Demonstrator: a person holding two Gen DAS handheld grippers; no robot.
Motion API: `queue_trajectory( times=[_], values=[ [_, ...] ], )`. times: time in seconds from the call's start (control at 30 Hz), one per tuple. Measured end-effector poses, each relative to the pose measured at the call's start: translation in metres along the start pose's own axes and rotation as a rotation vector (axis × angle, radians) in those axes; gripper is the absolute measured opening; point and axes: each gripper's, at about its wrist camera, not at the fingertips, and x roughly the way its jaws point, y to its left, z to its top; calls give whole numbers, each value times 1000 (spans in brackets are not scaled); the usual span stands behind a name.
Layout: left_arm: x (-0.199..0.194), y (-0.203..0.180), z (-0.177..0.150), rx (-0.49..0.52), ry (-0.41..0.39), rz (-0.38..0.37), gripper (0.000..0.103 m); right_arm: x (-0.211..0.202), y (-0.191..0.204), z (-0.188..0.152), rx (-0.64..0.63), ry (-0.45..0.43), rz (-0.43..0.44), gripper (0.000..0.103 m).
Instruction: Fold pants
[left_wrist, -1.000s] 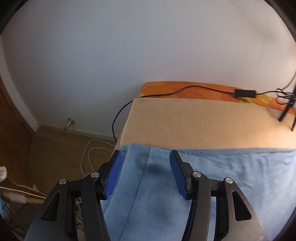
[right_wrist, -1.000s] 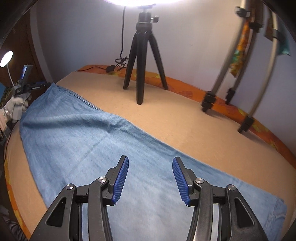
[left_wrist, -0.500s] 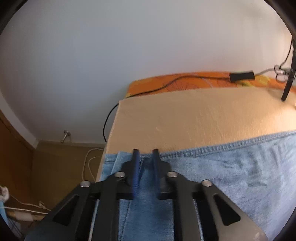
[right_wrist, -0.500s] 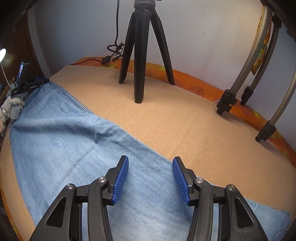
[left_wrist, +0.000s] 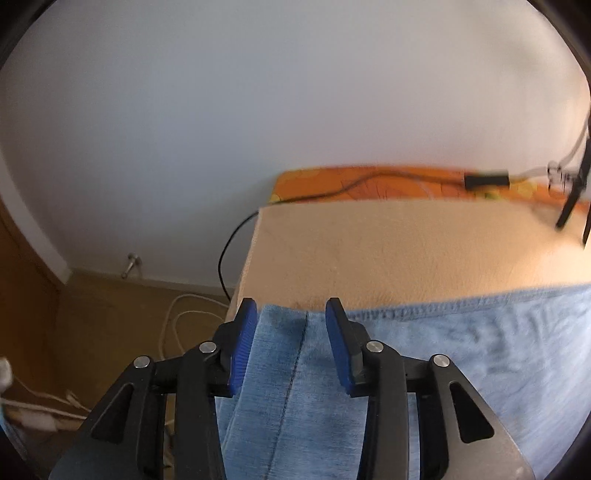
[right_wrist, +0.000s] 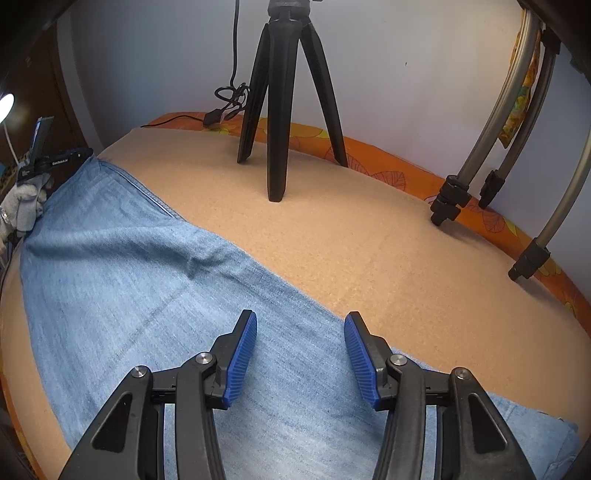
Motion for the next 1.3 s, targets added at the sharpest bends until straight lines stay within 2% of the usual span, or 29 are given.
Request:
queue_trajectory(
  times=[0.1, 0.2, 0.37, 0.5, 0.57, 0.67, 0.7, 0.8, 1.1, 1.2, 1.3],
  values=[
    [15, -5, 0, 33, 44, 15, 37, 0, 0, 1, 12, -1, 5, 54],
    [22, -3, 1, 7, 30, 12, 37, 0, 0, 2, 19, -1, 10, 54],
    [22, -4, 0, 25, 27, 20, 38, 0, 1, 1, -2, 7, 3, 54],
    [21, -4, 0, 18, 28, 42, 46, -1, -1, 1, 4, 7, 2, 52],
    [23, -1, 1, 13, 30, 22, 43, -1, -2, 0, 7, 7, 1, 52],
    [22, -2, 0, 21, 28, -7, 30, -1, 0, -1, 0, 9, -5, 53],
    [21, -4, 0, 33, 27, -10, 25, -1, 0, -1, -1, 9, -5, 53],
    [19, -13, 0, 75, 18, 15, 19, 0, 0, -1, 9, 7, -4, 53],
    [-10, 8, 5, -6, -94, 64, 17, 3, -3, -2, -13, 19, -47, 52],
    [-1, 2, 9, 29, -76, 82, 17, 7, -6, 0, -2, 22, -58, 53],
    [20, 2, 11, 12, -4, 93, 23, 10, -8, 2, 0, 25, -65, 58]
  ],
)
